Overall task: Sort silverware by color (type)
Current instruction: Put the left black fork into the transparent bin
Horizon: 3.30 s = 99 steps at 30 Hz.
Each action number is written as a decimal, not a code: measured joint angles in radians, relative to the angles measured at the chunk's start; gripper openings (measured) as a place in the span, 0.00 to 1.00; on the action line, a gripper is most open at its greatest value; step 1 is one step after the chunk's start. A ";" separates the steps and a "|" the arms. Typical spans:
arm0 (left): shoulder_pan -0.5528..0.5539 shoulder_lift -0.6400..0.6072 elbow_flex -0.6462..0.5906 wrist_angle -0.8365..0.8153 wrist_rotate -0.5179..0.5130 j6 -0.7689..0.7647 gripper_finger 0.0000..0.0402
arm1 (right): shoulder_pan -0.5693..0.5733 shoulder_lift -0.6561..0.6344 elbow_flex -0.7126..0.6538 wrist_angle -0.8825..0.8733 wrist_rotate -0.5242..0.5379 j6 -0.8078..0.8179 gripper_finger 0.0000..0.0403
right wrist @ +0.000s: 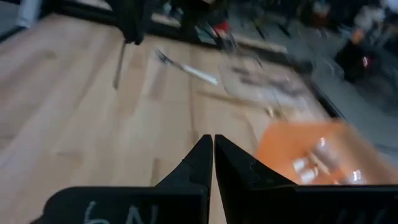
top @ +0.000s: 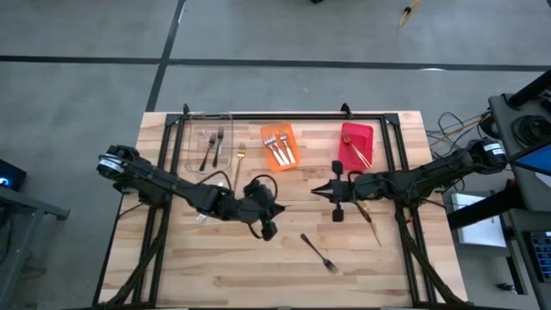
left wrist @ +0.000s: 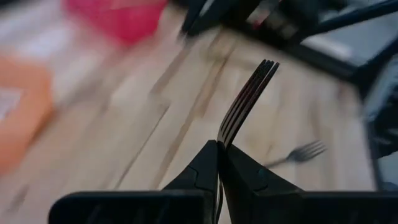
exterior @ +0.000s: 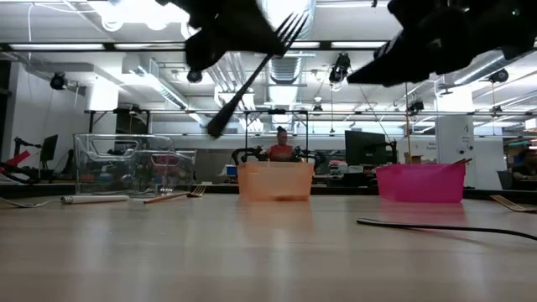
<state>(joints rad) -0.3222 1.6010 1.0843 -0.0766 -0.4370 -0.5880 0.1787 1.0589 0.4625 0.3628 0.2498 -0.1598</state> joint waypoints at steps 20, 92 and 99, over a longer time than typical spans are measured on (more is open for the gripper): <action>0.016 -0.001 0.000 0.586 0.095 0.430 0.00 | 0.000 -0.161 0.023 0.104 -0.206 -0.155 0.02; 0.059 0.110 0.000 0.975 -0.174 0.501 0.00 | -0.002 0.009 0.088 0.145 -0.171 0.019 0.34; 0.059 0.110 0.000 1.003 -0.173 0.501 0.00 | -0.003 0.009 0.088 0.148 -0.170 0.019 0.27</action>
<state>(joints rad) -0.2633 1.7107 1.0843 0.9261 -0.6099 -0.0868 0.1761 1.0679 0.5503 0.5110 0.0799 -0.1406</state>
